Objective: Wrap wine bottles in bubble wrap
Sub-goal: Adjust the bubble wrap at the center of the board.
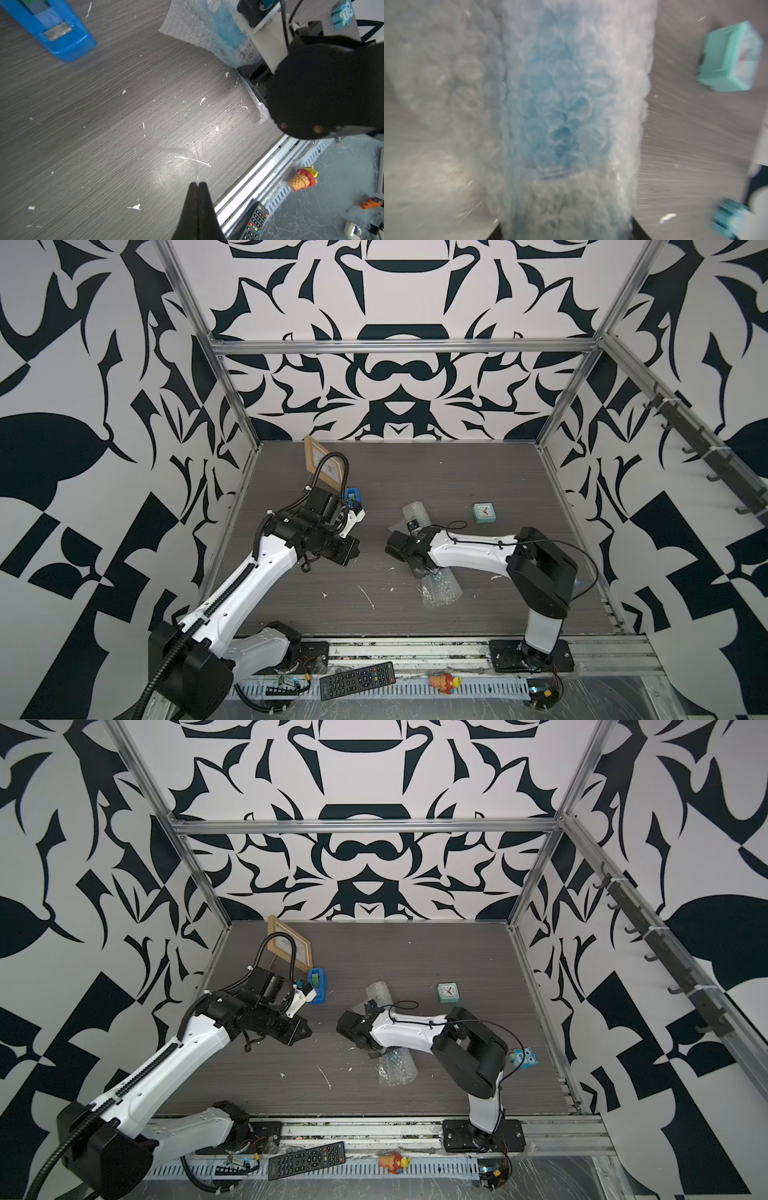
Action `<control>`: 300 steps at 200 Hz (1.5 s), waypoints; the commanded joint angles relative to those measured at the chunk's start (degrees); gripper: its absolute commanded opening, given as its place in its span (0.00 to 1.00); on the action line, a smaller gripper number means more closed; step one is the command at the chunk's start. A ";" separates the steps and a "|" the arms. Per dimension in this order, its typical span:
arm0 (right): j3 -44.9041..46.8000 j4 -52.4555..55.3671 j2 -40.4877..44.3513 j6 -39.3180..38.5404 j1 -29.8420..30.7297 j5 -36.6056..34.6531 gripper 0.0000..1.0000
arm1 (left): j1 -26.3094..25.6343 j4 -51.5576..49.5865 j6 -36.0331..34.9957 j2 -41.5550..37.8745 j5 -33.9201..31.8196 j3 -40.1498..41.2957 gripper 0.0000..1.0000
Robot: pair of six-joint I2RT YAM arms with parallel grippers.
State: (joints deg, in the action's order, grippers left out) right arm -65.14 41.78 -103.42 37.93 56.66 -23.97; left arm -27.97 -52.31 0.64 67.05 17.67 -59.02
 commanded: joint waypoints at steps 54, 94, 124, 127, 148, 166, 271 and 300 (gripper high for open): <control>15.94 -26.71 13.26 -7.84 -4.44 24.70 0.33 | -0.31 0.91 2.29 8.05 9.10 -5.06 0.00; 22.99 -36.04 15.79 -7.27 -8.98 31.84 0.43 | -3.27 2.07 4.00 12.03 9.20 -7.30 0.00; 21.58 -31.16 16.65 -9.14 -9.99 29.53 0.51 | -4.53 2.26 4.93 14.63 8.86 -8.90 0.00; 21.24 -30.32 16.67 -9.55 -9.99 29.13 0.51 | -4.57 2.38 5.01 14.80 8.87 -8.98 0.00; 18.61 -24.50 16.61 -11.47 -9.99 26.00 0.51 | -5.35 2.81 5.50 16.05 8.61 -9.78 0.00; 17.13 -21.64 16.32 -12.74 -10.01 24.57 0.54 | -6.02 2.78 5.90 16.97 8.01 -10.40 0.00; 15.14 -22.00 19.90 -9.63 -13.95 35.38 0.26 | -8.15 2.77 7.15 19.07 5.61 -13.03 0.00; 16.16 -27.00 20.31 -5.25 -13.90 40.31 0.26 | -8.08 2.12 7.20 18.24 4.60 -13.48 0.00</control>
State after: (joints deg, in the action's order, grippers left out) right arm -47.11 21.23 -86.26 28.56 42.50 9.78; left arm -35.97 -48.66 7.44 85.80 23.31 -71.02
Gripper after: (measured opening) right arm 0.569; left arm 0.044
